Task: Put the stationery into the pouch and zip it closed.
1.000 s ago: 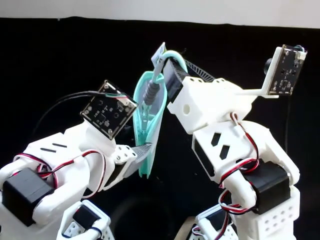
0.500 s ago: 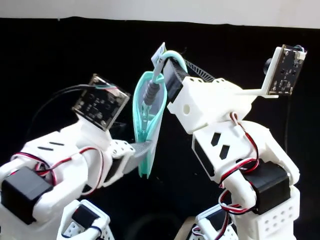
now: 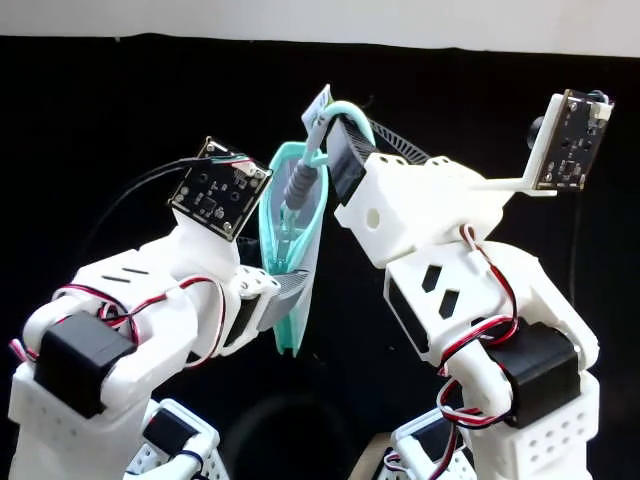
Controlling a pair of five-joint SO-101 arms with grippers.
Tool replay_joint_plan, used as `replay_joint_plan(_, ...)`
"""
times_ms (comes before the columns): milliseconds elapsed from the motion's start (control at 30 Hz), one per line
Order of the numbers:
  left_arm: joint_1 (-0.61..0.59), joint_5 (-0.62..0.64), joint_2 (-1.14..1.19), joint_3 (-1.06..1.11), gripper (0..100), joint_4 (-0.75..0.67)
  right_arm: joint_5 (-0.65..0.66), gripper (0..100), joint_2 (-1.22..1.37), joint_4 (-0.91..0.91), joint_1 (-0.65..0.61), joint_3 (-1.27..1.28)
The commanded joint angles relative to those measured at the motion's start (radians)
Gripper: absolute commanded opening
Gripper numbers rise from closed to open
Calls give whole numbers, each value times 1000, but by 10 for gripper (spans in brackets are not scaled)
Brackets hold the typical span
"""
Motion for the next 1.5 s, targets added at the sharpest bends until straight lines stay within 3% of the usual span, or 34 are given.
replay_joint_plan(0, -13, 11, -1, 10, 231, -23, -8, 7, -7, -22, 10, -36)
replay_joint_plan(533, -13, 5, -2, 74, 229, -21, -8, 7, -7, -21, 10, -36)
replay_joint_plan(800, -15, 3, -8, 70, 66, -87, -8, 7, -7, -19, 10, -35)
replay_joint_plan(1067, -15, 2, -8, 21, 61, -78, -8, 7, -7, -18, 10, -33)
replay_joint_plan(1233, -15, -120, -10, 27, 8, -54, -2, 7, -7, -18, 16, -31)
replay_joint_plan(1467, -15, -124, -12, 22, 7, -8, -2, 7, -5, -25, 59, 24)
